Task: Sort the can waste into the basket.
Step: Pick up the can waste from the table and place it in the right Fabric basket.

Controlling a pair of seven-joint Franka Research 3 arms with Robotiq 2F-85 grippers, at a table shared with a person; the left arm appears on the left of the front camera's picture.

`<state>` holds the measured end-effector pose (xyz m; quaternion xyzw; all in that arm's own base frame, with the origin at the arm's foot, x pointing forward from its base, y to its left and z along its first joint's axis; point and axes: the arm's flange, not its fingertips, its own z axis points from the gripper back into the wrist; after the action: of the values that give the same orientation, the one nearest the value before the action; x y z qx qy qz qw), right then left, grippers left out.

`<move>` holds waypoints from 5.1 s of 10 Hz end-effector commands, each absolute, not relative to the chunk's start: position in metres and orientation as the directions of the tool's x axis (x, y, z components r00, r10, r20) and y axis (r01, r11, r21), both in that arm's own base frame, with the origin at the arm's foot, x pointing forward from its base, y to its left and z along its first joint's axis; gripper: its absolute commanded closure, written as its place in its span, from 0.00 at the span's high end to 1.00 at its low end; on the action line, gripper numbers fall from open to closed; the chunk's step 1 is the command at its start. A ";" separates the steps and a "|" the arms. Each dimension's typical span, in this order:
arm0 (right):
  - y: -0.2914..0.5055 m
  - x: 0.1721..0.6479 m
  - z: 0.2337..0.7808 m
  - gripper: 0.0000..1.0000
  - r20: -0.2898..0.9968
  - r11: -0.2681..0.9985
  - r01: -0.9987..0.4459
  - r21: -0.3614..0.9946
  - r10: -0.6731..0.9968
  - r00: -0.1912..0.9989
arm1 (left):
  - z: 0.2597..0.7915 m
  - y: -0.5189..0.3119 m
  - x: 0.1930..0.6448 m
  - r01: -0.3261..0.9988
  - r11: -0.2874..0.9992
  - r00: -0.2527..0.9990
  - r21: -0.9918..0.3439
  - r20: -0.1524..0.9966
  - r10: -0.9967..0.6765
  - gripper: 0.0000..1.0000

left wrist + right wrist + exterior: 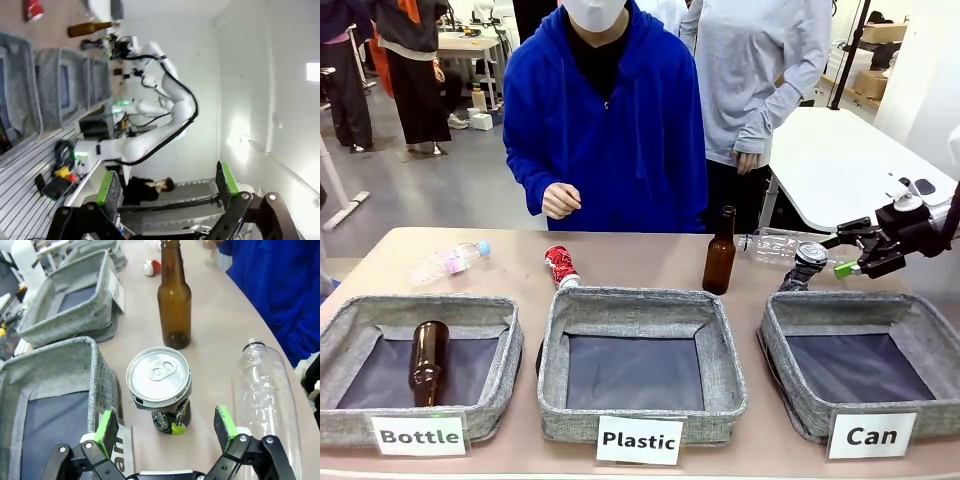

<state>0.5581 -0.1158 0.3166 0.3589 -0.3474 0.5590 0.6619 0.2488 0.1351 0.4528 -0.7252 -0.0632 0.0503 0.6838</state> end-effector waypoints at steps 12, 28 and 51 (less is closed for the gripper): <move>-0.080 0.572 0.285 1.00 0.916 0.144 -0.983 0.113 0.368 0.159 | 0.416 0.105 0.279 -0.025 0.021 0.998 -0.999 -0.024 0.064 1.00; -0.106 0.509 0.428 0.00 0.942 0.018 -1.000 -0.006 0.335 0.000 | 0.416 0.105 0.279 -0.025 0.021 0.998 -0.999 -0.024 0.064 1.00; -0.018 0.398 0.404 1.00 0.310 0.140 -0.960 0.244 0.926 0.214 | 0.525 0.159 0.188 0.182 -0.111 0.983 -0.977 0.179 0.035 1.00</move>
<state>0.3918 -0.0204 0.3991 0.2001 -0.0442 0.6364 0.7436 0.1812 0.1703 0.5273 -0.7530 -0.0939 -0.0480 0.6495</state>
